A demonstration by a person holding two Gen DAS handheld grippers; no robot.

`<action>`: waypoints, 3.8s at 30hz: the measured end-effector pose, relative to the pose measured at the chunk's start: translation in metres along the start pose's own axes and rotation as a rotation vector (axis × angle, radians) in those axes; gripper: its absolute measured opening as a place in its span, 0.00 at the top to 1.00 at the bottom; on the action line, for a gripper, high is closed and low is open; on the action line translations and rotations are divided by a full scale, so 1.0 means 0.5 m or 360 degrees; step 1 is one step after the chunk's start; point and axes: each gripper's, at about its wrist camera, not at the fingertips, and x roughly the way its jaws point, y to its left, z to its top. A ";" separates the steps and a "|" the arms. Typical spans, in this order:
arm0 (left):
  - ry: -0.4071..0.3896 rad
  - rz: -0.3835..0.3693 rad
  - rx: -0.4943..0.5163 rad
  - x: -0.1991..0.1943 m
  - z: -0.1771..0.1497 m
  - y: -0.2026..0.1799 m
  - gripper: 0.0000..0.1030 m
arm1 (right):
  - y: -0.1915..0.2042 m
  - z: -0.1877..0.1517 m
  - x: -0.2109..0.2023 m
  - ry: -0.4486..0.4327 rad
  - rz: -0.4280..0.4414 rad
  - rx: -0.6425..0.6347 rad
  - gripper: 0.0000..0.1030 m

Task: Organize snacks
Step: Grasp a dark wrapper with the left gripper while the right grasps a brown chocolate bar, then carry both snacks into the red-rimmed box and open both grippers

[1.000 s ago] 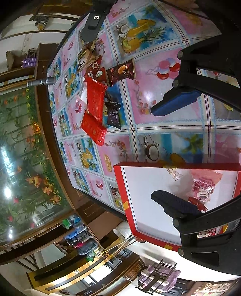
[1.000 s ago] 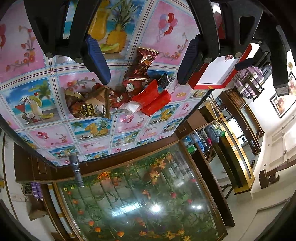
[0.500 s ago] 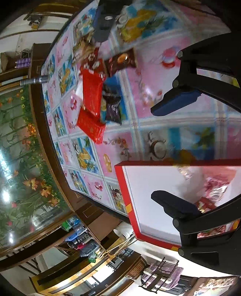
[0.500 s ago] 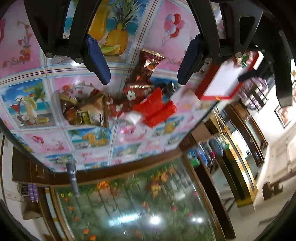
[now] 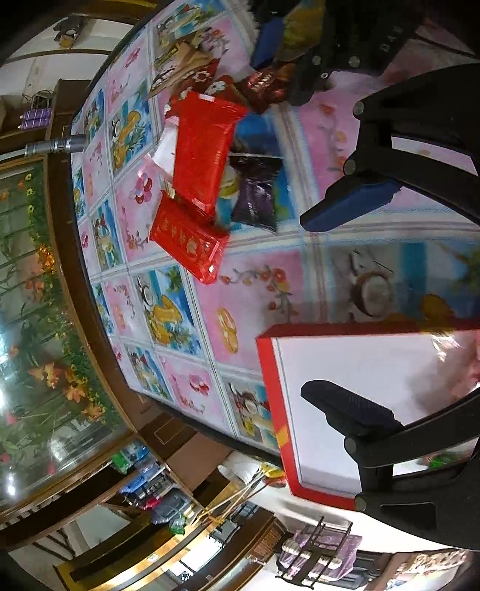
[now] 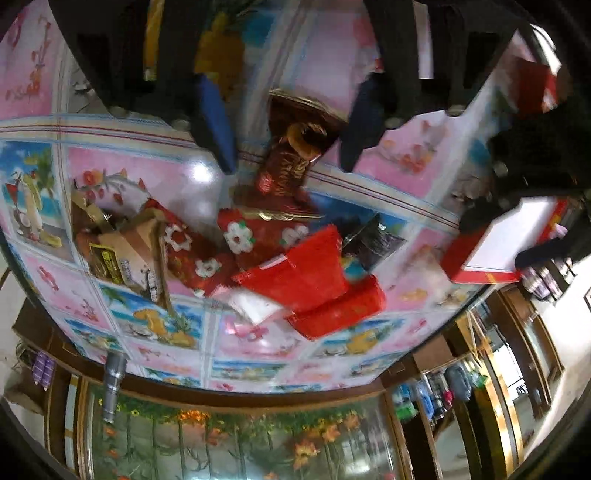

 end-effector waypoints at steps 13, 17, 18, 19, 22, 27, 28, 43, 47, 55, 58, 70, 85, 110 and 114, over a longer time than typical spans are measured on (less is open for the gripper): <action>0.0135 -0.0291 -0.0096 0.065 0.071 -0.059 0.19 | -0.074 -0.001 -0.016 0.0016 0.0109 0.0215 0.74; 0.0163 -0.0360 -0.0199 0.093 0.085 -0.064 0.20 | -0.076 0.001 -0.017 0.0019 0.0119 0.0230 0.74; 0.0174 -0.0375 -0.0220 0.103 0.089 -0.067 0.20 | -0.076 0.002 -0.017 0.0020 0.0123 0.0235 0.74; 0.0191 -0.0384 -0.0224 0.110 0.089 -0.070 0.20 | -0.078 0.002 -0.016 0.0021 0.0131 0.0243 0.74; 0.0187 -0.0420 -0.0215 0.123 0.080 -0.080 0.19 | -0.082 0.002 -0.016 0.0022 0.0148 0.0257 0.74; 0.0150 -0.0465 -0.0188 0.114 0.065 -0.077 0.21 | -0.082 0.002 -0.016 0.0020 0.0154 0.0264 0.73; 0.0137 -0.0481 -0.0181 0.111 0.062 -0.076 0.27 | -0.083 0.002 -0.015 0.0020 0.0157 0.0267 0.73; 0.0038 -0.0531 -0.0146 0.059 0.011 -0.066 0.81 | -0.088 0.002 -0.017 0.0016 0.0188 0.0285 0.74; -0.0015 -0.0584 -0.0167 0.015 -0.007 -0.044 0.81 | -0.106 0.002 -0.015 0.0040 0.0340 0.0367 0.74; -0.0143 -0.0603 -0.0200 -0.089 -0.060 -0.006 0.81 | -0.106 0.006 -0.030 0.0019 0.0728 0.0428 0.74; -0.0172 -0.0571 -0.0212 -0.113 -0.086 0.009 0.81 | -0.089 0.009 -0.033 0.0008 0.0796 0.0384 0.74; -0.0215 -0.0295 -0.0383 -0.115 -0.166 0.133 0.81 | 0.013 0.017 -0.056 -0.0116 0.0856 0.0113 0.75; -0.0217 -0.0014 -0.0547 -0.109 -0.259 0.288 0.81 | 0.331 0.048 -0.016 -0.0094 0.1225 -0.0049 0.75; -0.0204 0.0165 -0.0591 -0.095 -0.287 0.325 0.80 | 0.369 0.023 -0.002 -0.0050 0.1076 -0.0171 0.71; -0.0220 0.0236 -0.0605 -0.099 -0.288 0.339 0.65 | 0.366 0.025 -0.004 -0.0050 0.1070 -0.0164 0.70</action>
